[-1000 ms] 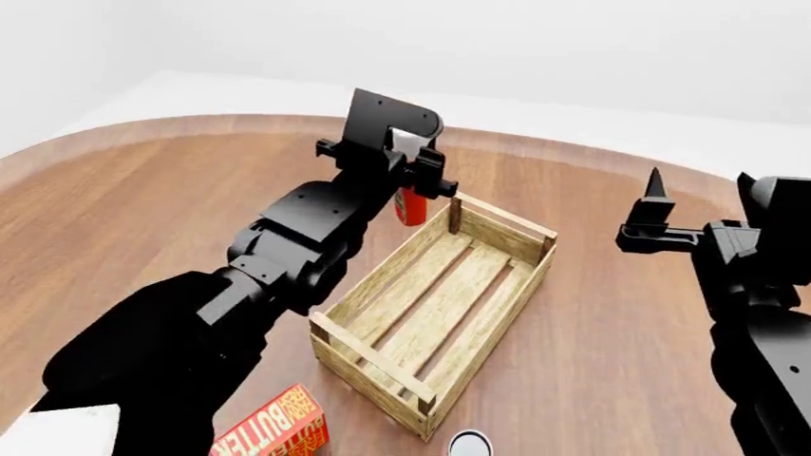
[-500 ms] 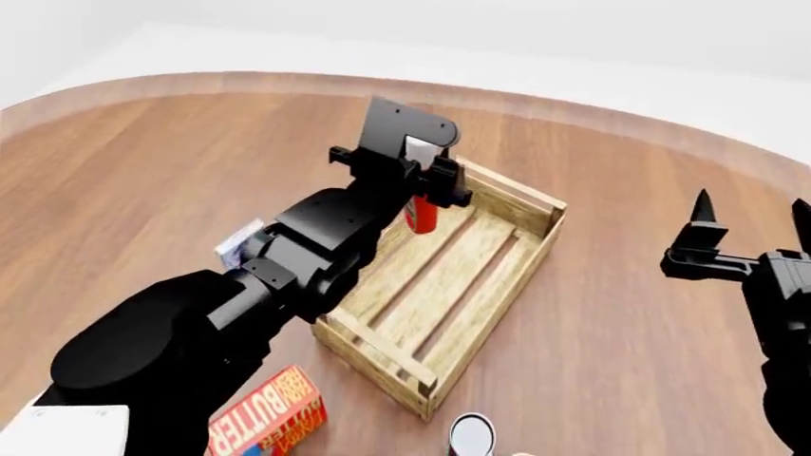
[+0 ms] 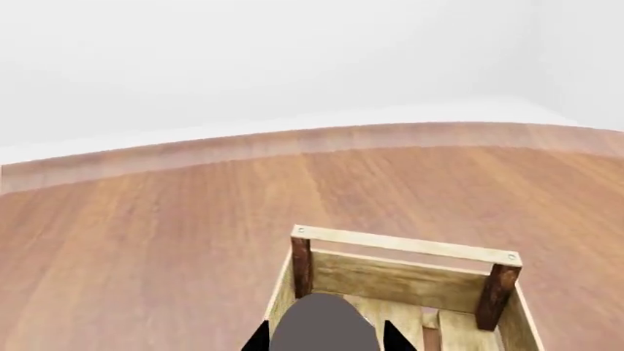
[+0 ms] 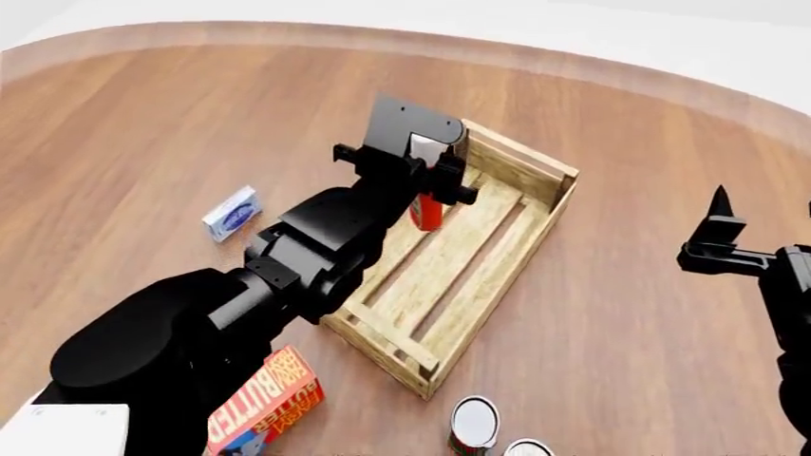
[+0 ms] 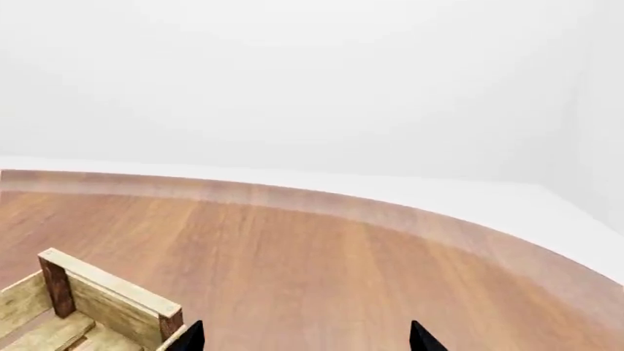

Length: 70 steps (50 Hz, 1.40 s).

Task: Pick up the ketchup, and put it in the wooden tray.

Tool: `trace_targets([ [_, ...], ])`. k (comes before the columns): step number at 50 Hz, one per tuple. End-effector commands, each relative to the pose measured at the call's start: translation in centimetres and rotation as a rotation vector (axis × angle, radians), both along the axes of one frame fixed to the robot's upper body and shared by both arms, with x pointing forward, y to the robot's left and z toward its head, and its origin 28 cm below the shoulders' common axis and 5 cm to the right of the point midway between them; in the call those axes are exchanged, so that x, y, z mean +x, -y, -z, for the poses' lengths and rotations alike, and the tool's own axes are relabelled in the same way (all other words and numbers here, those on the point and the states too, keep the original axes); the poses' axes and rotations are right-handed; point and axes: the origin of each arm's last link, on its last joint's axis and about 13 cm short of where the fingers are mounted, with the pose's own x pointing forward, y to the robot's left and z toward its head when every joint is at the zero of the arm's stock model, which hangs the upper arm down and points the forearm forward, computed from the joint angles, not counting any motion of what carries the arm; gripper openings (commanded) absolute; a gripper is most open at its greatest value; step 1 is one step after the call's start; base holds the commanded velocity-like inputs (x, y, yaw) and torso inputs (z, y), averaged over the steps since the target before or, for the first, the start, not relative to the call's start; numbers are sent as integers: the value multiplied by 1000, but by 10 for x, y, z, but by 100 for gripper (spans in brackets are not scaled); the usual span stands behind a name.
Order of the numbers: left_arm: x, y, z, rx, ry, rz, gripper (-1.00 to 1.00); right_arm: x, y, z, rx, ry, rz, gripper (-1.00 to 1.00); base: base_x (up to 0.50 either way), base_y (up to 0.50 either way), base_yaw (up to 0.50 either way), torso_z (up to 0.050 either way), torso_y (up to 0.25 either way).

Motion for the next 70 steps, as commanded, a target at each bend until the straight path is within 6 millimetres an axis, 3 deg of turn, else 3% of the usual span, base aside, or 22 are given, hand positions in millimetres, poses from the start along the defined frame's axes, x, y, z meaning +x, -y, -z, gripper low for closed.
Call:
trace_targets([
  [1, 0, 2, -5, -27, 19, 0, -100, 6, 5, 1, 1, -1, 9, 100, 0, 0, 0, 0, -131],
  [37, -1, 4, -3, -11, 48, 6, -100, 19, 9, 12, 10, 2, 25, 100, -1, 0, 0, 0, -130],
  [59, -1, 2, 5, 22, 52, -14, -100, 20, 10, 27, 14, 7, 35, 100, 0, 0, 0, 0, -3],
  [60, -1, 1, 5, 26, 52, -16, 100, 20, 9, 28, 14, 7, 35, 100, 0, 0, 0, 0, 0],
  [70, 0, 1, 3, 25, 55, -27, 100, 25, 9, 33, 13, 10, 33, 100, 0, 0, 0, 0, 0],
])
